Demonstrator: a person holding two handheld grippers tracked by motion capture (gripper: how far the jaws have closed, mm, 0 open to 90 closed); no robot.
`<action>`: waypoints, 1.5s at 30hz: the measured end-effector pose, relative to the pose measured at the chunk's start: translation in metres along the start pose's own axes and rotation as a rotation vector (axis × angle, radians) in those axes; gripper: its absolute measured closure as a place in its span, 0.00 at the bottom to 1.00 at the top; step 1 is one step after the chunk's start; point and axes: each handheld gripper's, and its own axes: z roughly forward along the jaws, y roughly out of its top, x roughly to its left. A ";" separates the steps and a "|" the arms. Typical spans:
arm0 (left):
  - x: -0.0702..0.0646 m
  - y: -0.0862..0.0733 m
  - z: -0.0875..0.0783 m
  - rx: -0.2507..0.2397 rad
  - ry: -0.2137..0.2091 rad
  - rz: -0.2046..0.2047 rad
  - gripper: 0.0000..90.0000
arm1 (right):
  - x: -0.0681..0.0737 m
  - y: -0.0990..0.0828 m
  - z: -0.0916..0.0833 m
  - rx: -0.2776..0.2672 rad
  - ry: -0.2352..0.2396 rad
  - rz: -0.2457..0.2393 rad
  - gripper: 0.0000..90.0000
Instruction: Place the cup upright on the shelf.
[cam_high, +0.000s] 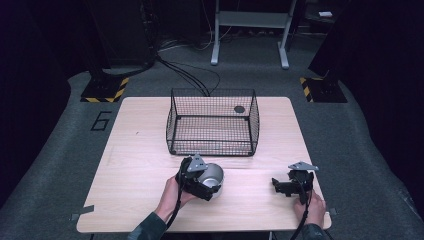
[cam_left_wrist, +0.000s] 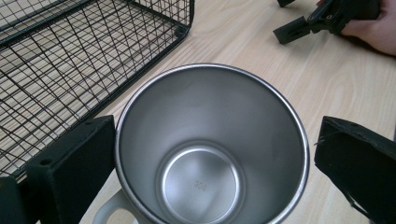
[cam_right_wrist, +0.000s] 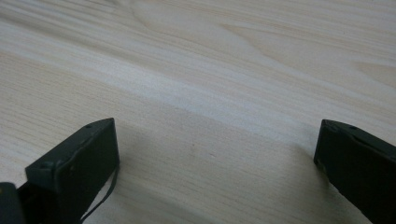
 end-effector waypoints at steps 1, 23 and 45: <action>0.000 0.000 0.001 -0.003 0.002 -0.002 0.00 | 0.000 0.000 0.000 0.000 0.000 0.000 0.00; -0.003 -0.001 0.014 0.020 0.051 0.004 0.06 | 0.000 0.000 0.000 0.000 0.000 0.000 0.00; 0.004 -0.001 0.004 -0.008 0.050 0.002 0.07 | 0.000 0.000 0.000 0.000 0.000 0.000 0.00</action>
